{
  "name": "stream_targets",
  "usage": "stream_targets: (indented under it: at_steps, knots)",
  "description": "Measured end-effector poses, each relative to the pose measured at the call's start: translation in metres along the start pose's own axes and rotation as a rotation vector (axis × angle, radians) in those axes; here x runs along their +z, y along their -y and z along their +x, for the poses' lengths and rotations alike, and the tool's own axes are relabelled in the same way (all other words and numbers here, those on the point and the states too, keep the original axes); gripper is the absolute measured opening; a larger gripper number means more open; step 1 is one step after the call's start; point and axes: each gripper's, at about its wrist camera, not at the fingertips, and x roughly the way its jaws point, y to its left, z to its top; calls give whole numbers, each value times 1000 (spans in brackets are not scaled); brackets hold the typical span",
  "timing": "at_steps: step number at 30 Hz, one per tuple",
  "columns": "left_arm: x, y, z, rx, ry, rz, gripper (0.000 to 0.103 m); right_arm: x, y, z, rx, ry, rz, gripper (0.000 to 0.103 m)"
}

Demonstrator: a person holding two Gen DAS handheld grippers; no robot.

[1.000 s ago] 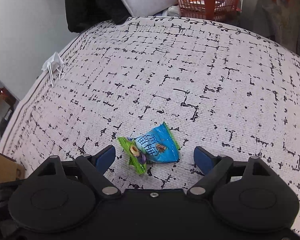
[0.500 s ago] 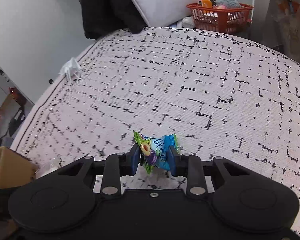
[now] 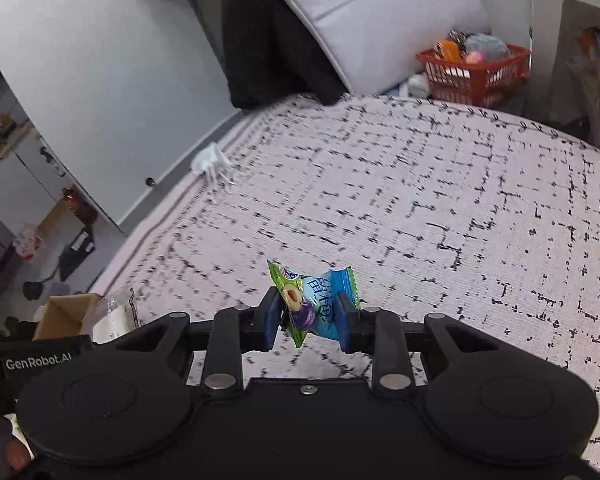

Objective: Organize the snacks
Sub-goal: 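Carry the white and blue-green packets over the cardboard box with both tools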

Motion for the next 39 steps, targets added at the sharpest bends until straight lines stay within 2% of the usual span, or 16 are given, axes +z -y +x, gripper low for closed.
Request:
stream_targets:
  at_steps: [9, 20, 30, 39]
  knots:
    - [7, -27, -36, -14, 33, -8, 47, -2, -26, -24, 59, 38, -41, 28]
    - [20, -85, -62, -6, 47, -32, 47, -14, -70, -32, 90, 38, -118, 28]
    - [29, -131, -67, -6, 49, -55, 47, -25, -101, -31, 84, 29, -178, 28]
    - [41, -163, -47, -11, 5, -57, 47, -24, -131, -29, 82, 38, -186, 28]
